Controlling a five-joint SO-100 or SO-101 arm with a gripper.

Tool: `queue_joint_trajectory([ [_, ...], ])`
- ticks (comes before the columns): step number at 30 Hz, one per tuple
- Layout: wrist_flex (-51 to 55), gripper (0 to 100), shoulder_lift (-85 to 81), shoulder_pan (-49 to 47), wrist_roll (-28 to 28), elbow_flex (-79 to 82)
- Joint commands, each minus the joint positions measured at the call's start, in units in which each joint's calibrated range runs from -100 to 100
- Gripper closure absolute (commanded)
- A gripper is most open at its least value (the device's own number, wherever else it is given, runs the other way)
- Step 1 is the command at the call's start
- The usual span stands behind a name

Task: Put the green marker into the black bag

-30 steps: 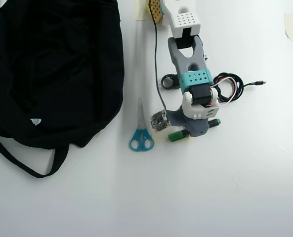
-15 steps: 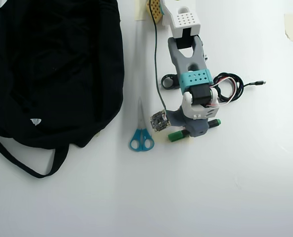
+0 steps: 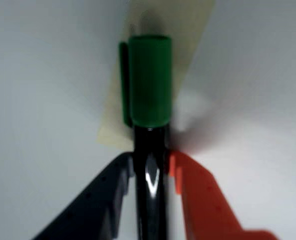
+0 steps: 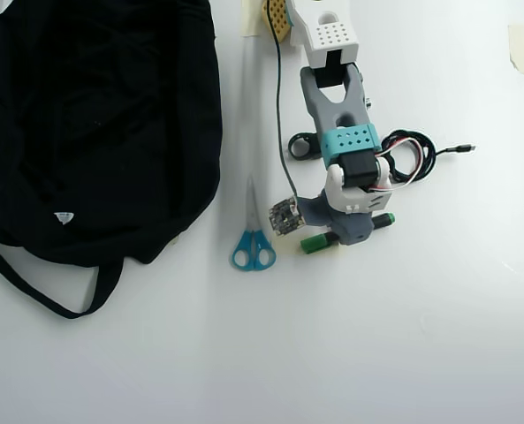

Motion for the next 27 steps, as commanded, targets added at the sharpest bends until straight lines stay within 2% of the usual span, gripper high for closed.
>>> queue_joint_trajectory([
  [1, 1.77, 98, 1.84, -0.62, -5.36, -0.27],
  [8, 8.4, 98, 1.92, -0.69, -5.3, -7.19],
  [17, 9.17, 98, 1.92, -1.06, -5.2, -9.61],
  [27, 11.84, 98, 1.84, -1.51, -1.32, -13.93],
])
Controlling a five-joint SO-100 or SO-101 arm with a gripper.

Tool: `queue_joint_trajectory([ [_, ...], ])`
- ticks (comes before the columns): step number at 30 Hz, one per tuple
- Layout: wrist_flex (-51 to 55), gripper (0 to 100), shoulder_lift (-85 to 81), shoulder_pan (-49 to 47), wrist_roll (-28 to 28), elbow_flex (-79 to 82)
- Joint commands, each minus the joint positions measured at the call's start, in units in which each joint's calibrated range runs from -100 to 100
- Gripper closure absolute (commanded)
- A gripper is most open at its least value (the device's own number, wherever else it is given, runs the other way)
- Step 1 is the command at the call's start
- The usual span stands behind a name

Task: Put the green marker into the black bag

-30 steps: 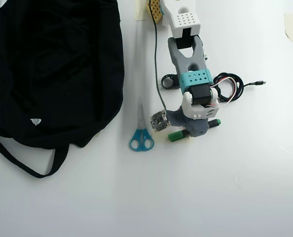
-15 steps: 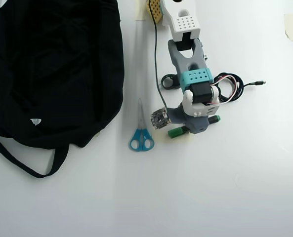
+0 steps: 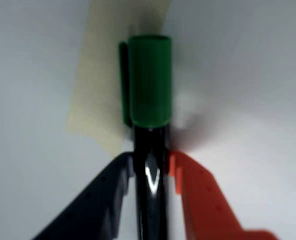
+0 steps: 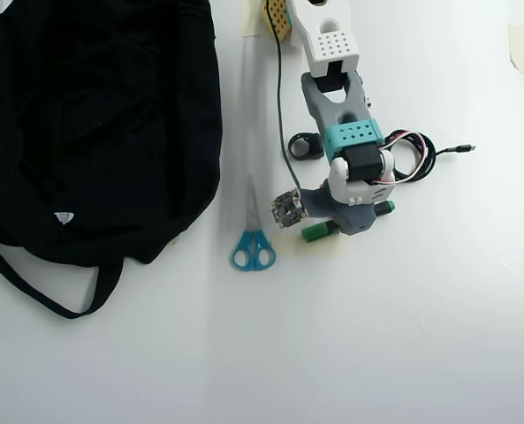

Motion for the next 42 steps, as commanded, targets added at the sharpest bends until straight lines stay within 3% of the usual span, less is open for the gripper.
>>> queue_joint_trajectory([
  [1, 1.37, 98, -0.57, -0.7, -1.0, -1.03],
  [22, 2.92, 98, -6.71, -0.93, 5.76, -0.31],
  [42, 2.92, 98, -14.01, 0.64, 23.64, -0.22],
])
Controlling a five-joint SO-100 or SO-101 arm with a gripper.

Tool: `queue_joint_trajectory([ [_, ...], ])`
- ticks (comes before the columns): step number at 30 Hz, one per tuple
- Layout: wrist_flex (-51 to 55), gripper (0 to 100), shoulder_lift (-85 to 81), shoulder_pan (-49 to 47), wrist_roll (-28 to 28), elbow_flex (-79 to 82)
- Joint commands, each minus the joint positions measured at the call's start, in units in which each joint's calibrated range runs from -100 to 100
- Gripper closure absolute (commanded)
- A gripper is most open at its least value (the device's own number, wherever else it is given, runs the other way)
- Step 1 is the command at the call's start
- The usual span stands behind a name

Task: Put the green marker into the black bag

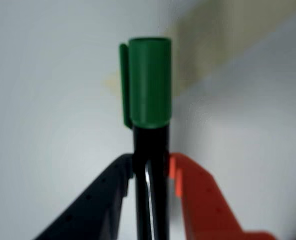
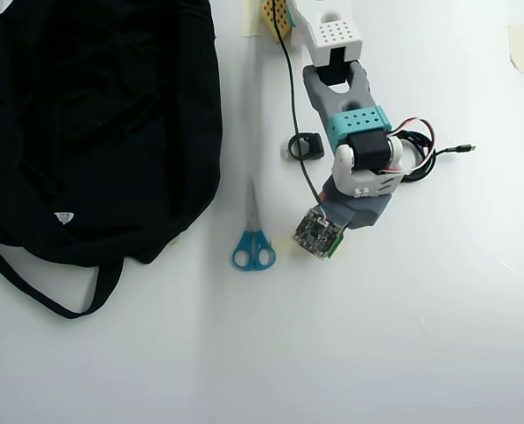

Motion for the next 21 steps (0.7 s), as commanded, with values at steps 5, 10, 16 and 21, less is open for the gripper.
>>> queue_joint_trajectory([
  [5, 0.43, 98, -5.88, 1.76, 5.76, -0.64],
  [10, 0.43, 98, -5.88, 1.68, 7.34, -1.27],
  [16, 0.43, 98, -5.79, 1.23, 8.28, -1.18],
  [21, 0.43, 98, -5.88, 1.53, 9.75, -1.27],
])
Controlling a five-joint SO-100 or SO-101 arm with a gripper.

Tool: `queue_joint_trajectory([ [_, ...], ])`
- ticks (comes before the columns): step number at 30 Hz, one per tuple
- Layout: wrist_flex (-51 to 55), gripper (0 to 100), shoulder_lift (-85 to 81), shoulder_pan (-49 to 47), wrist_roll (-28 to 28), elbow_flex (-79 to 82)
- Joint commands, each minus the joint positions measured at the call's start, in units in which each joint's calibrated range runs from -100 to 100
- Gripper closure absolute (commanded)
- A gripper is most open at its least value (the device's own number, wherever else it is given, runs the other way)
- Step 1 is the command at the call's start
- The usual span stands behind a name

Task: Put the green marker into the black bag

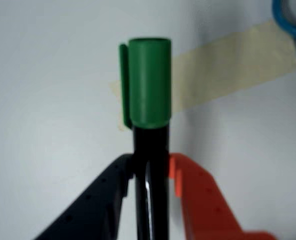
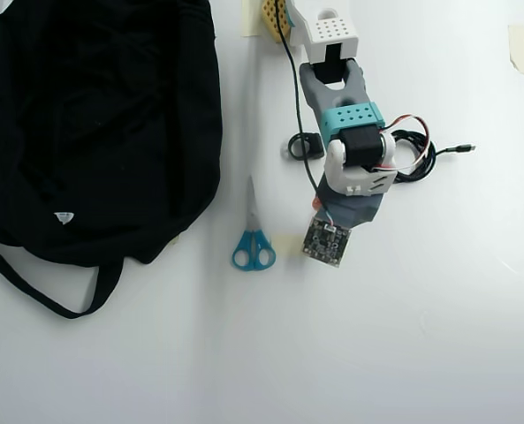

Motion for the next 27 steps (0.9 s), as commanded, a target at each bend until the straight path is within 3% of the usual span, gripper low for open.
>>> queue_joint_trajectory([
  [1, 0.17, 98, -4.55, -0.08, 1.32, -1.27],
  [7, 0.08, 98, -4.63, -0.53, 1.79, -1.45],
  [15, 0.08, 98, -13.43, -0.46, 7.03, 2.5],
  [27, -5.69, 98, -33.18, -0.76, 8.29, 35.48],
])
